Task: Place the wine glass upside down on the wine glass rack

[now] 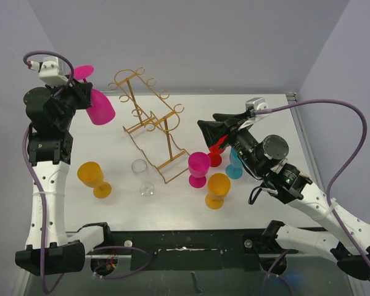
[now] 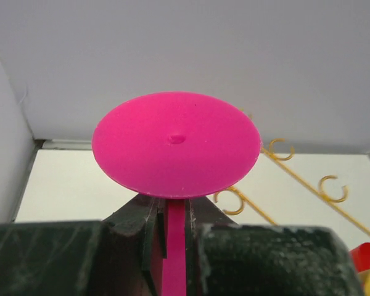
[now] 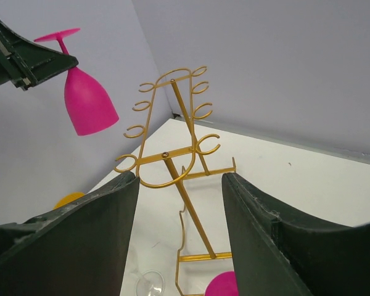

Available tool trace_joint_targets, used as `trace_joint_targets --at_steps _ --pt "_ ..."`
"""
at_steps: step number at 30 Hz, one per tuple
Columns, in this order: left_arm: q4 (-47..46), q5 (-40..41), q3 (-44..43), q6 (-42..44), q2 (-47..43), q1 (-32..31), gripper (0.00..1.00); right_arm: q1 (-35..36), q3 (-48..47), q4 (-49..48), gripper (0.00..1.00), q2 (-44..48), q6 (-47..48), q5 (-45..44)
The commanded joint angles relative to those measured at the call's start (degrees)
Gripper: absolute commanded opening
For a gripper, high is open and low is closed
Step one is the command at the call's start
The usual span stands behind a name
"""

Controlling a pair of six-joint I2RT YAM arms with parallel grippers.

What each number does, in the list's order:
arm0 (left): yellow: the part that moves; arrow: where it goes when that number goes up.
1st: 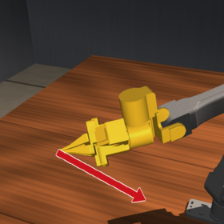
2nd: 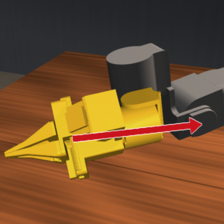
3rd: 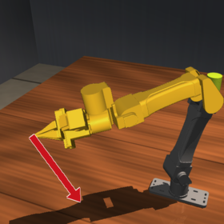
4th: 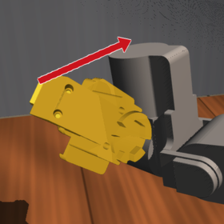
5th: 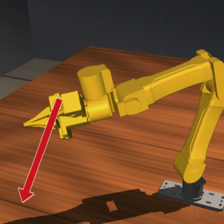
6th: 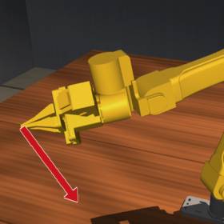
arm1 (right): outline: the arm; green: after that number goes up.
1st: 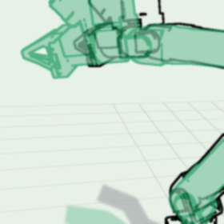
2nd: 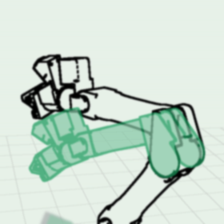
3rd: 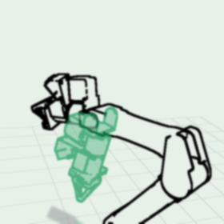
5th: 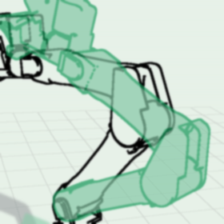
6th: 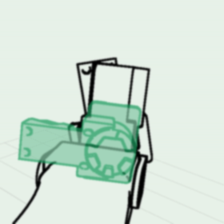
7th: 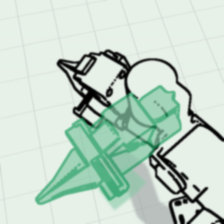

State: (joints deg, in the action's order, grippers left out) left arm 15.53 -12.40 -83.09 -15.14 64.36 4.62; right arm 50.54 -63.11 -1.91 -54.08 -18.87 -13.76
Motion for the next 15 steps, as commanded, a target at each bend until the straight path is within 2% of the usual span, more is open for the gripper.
trace_joint_targets --at_steps 1,6,15 --pt "-6.0 4.6 4.1 8.4 -0.4 0.3 0.00 -0.5 1.0 -3.1 0.57 0.9 0.3 -1.8" --pt "-10.0 5.9 9.2 11.3 0.2 0.3 0.00 -0.5 1.6 -2.8 0.57 1.7 0.3 -2.0" --pt "-21.6 -4.4 17.9 17.4 1.1 0.3 0.00 -0.6 2.7 -3.6 0.57 2.6 -0.1 -1.4"
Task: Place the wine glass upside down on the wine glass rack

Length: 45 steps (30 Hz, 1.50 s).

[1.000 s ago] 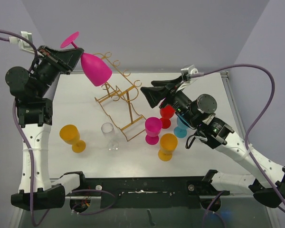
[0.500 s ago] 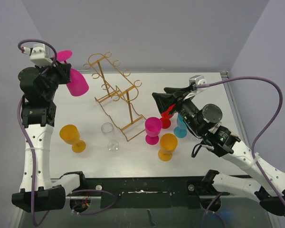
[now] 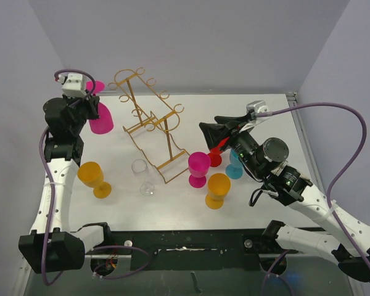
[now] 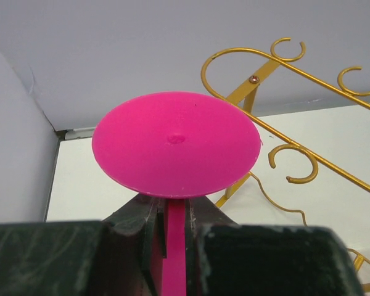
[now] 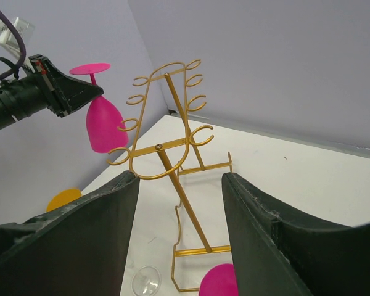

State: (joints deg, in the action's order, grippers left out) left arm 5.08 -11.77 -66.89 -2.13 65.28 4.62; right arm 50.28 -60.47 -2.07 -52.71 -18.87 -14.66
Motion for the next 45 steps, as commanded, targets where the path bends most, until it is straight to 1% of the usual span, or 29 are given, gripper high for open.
trace_joint_targets --at_steps 1,5,8,13,18,24,39,45 --pt "-12.6 -5.8 2.3 4.9 0.6 0.4 0.00 -0.2 0.1 -3.5 0.57 1.4 -0.1 -0.5" --pt "-17.6 -9.6 4.0 6.8 2.2 0.4 0.00 -0.3 0.3 -3.8 0.57 1.9 -0.1 -0.6" --pt "-18.3 -11.9 3.6 8.1 3.8 0.4 0.00 -0.3 0.5 -4.1 0.57 2.5 -0.1 -0.6" --pt "-18.3 -13.2 3.1 9.5 6.7 1.0 0.00 -0.4 0.6 -4.2 0.57 3.0 0.2 -0.8" --pt "-19.8 -14.8 3.7 9.3 7.8 2.1 0.00 -0.3 0.7 -4.3 0.57 3.1 0.3 -1.1" --pt "-22.6 -19.8 3.2 8.4 9.9 2.8 0.00 -0.5 0.6 -4.3 0.57 3.0 0.3 -1.1" --pt "-24.2 -22.1 1.3 8.7 14.7 3.4 0.00 -0.4 0.5 -3.7 0.57 3.2 0.1 -1.6" --pt "-26.4 -23.6 1.4 7.4 15.6 3.5 0.00 -0.5 0.5 -3.6 0.57 3.2 0.1 -1.9"
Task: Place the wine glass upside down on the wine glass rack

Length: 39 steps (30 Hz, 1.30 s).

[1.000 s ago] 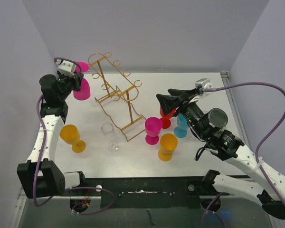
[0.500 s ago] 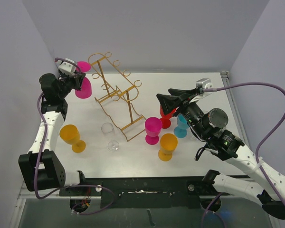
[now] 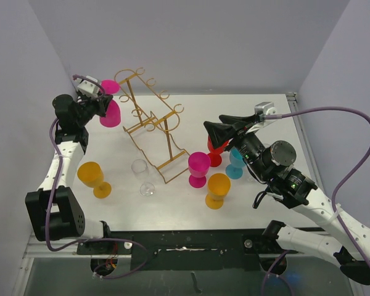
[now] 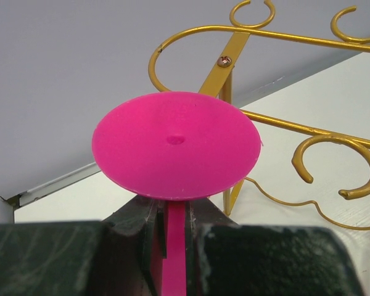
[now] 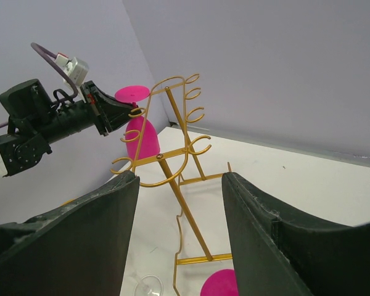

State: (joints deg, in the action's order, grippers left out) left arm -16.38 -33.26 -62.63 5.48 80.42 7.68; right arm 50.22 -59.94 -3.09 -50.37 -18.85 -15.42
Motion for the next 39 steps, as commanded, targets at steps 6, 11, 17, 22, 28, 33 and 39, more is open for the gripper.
trace_joint_targets --at_steps 6,11,17,22,28,33,39 --pt "-5.7 -2.2 -3.9 -0.5 1.5 0.4 0.00 -0.4 -0.1 -2.4 0.57 0.8 0.0 -1.1" --pt "-5.8 -3.0 -5.0 -0.7 3.2 0.5 0.00 -0.4 -0.2 -2.5 0.57 0.5 -0.2 -1.0" --pt "-7.9 -3.2 -5.2 -1.9 3.6 0.5 0.00 -0.4 -0.2 -2.4 0.57 0.3 -0.2 -1.2" --pt "-9.7 -5.1 -4.9 -3.8 4.7 0.5 0.00 -0.4 -0.3 -2.4 0.57 0.1 -0.2 -1.0" --pt "-10.7 -6.4 -4.6 -4.8 5.9 0.5 0.00 -0.4 -0.3 -2.2 0.57 0.1 -0.2 -1.3" --pt "-10.5 -6.1 -4.1 -5.2 5.7 0.5 0.18 -0.4 -0.1 -2.1 0.57 0.2 -0.3 -1.5" --pt "-9.8 -1.5 -1.4 -7.0 2.6 0.5 0.46 -0.4 0.4 -2.5 0.57 0.2 -0.6 -1.1"
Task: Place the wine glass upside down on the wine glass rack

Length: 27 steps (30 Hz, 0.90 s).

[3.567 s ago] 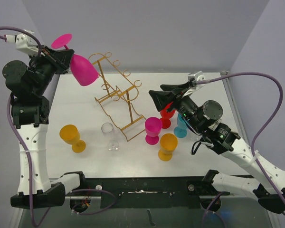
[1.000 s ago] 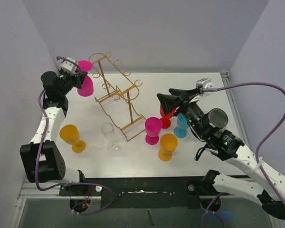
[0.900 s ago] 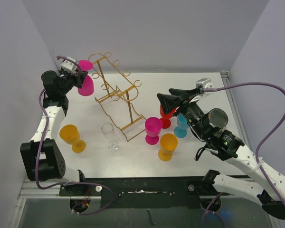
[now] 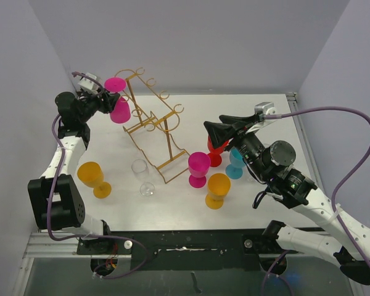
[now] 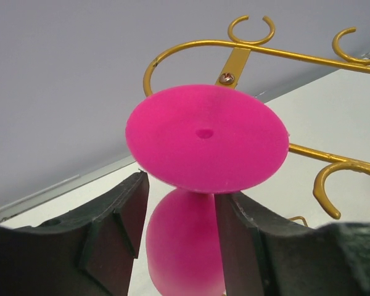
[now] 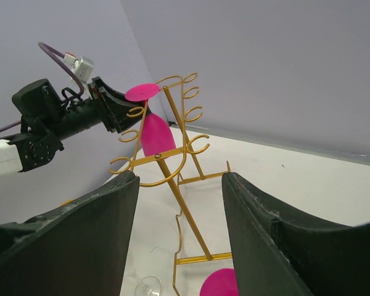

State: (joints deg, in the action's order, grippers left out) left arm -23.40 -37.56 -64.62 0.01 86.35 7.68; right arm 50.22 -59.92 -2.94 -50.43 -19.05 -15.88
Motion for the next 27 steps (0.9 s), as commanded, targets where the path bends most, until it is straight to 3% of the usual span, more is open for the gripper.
trace_joint_targets --at_steps 1,11,17,22,27 --pt "-2.8 3.7 1.2 -2.0 -4.0 0.4 0.48 -0.4 0.5 -2.8 0.57 0.4 -0.5 -0.5" --pt "1.1 10.5 8.8 -6.4 -15.6 0.5 0.54 -0.5 1.3 -0.9 0.57 0.8 -2.4 -0.7" --pt "14.2 18.1 12.4 -9.0 -27.7 0.3 0.56 -0.7 -1.3 5.9 0.58 -0.9 -4.8 -2.0" --pt "29.8 22.9 11.6 -12.4 -38.4 0.0 0.56 -0.9 -6.2 17.0 0.59 -4.7 -6.7 -5.0" --pt "39.4 22.0 8.8 -12.0 -45.1 -6.6 0.56 -1.3 -11.6 29.8 0.60 -11.0 -8.8 -11.3"
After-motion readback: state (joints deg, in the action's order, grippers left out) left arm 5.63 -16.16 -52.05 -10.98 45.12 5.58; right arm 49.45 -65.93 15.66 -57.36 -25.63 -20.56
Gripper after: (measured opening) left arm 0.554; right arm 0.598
